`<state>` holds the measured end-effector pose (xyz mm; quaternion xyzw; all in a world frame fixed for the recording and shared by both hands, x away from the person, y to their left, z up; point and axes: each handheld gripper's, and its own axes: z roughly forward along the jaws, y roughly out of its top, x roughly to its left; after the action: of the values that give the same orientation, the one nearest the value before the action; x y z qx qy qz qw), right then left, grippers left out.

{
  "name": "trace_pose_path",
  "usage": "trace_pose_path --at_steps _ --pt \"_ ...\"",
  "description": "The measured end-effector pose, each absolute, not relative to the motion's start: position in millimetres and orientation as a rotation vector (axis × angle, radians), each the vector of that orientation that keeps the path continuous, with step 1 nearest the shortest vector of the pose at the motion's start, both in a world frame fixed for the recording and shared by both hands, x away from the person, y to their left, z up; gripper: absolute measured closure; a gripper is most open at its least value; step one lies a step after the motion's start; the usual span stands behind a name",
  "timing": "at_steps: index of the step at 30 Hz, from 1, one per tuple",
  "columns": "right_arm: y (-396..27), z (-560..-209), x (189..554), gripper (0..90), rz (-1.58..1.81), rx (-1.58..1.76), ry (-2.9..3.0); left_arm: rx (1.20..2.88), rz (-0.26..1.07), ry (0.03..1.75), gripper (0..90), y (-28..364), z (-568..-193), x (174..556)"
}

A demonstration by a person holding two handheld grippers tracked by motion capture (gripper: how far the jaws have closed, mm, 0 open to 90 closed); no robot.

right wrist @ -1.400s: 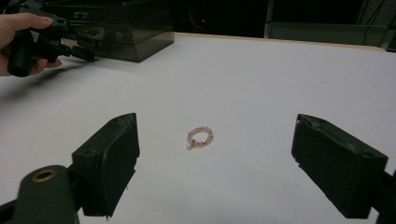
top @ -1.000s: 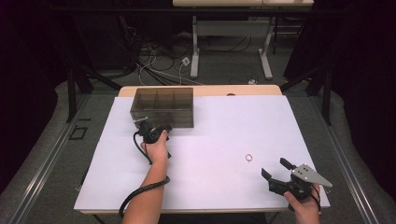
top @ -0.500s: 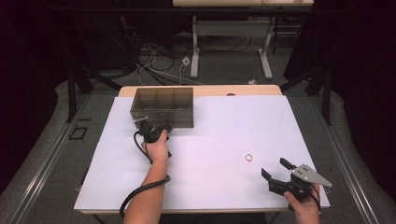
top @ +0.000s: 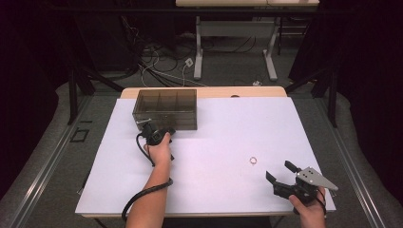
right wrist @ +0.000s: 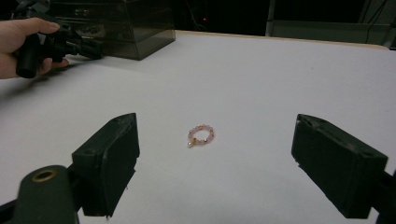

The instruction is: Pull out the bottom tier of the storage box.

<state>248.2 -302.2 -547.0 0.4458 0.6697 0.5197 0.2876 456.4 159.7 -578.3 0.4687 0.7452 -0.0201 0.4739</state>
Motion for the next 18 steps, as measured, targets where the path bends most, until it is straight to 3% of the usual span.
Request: trace_pose_path --at_steps 18 --pt "-302.5 -546.8 248.0 14.7 1.384 1.191 1.789 1.133 -0.05 1.822 81.8 159.4 -578.9 453.1"
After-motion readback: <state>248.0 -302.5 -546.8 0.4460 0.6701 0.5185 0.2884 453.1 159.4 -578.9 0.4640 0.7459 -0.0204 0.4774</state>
